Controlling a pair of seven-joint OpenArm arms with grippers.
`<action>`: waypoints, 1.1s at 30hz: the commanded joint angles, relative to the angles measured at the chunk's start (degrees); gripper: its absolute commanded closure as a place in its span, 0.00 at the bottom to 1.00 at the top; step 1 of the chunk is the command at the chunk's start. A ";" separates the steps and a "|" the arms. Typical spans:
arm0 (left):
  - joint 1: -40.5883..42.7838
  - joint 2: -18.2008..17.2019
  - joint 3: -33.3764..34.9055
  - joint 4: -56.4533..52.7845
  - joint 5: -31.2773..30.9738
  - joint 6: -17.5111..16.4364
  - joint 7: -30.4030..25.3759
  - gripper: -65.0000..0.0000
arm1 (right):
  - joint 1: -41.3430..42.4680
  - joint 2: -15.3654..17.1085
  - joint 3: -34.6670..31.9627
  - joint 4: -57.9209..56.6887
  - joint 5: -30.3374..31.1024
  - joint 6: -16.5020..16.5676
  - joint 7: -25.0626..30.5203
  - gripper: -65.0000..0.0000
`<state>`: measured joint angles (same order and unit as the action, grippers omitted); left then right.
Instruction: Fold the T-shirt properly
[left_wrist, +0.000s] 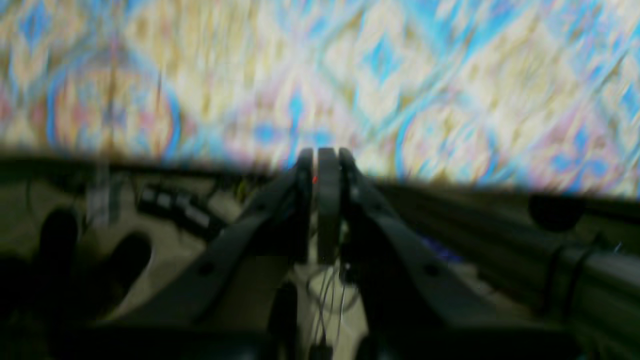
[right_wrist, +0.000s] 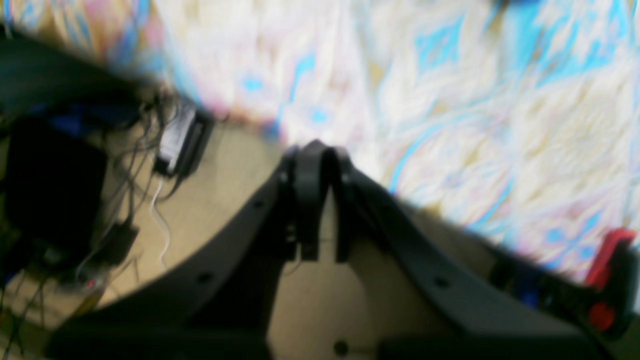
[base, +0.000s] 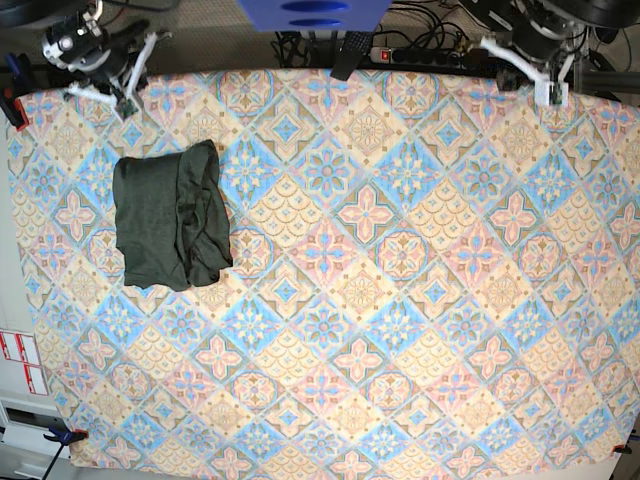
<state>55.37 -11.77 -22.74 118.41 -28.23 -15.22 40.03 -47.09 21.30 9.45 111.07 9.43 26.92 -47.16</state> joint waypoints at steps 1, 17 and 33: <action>1.90 -0.41 -0.33 0.93 -0.30 -0.21 -0.95 1.00 | -1.57 0.55 0.44 0.98 0.37 0.03 0.52 0.97; 3.57 -0.32 4.15 -14.01 0.49 -0.21 -1.04 1.00 | -5.70 -5.52 -2.64 -14.85 0.28 0.03 0.52 0.97; -11.55 -0.32 20.59 -51.55 10.34 -0.03 -21.44 1.00 | 8.81 -6.75 -6.60 -51.95 0.20 0.03 19.51 0.97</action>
<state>43.64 -11.57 -2.11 66.35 -17.61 -15.00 18.98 -39.00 13.91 2.61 58.17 9.32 26.96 -28.12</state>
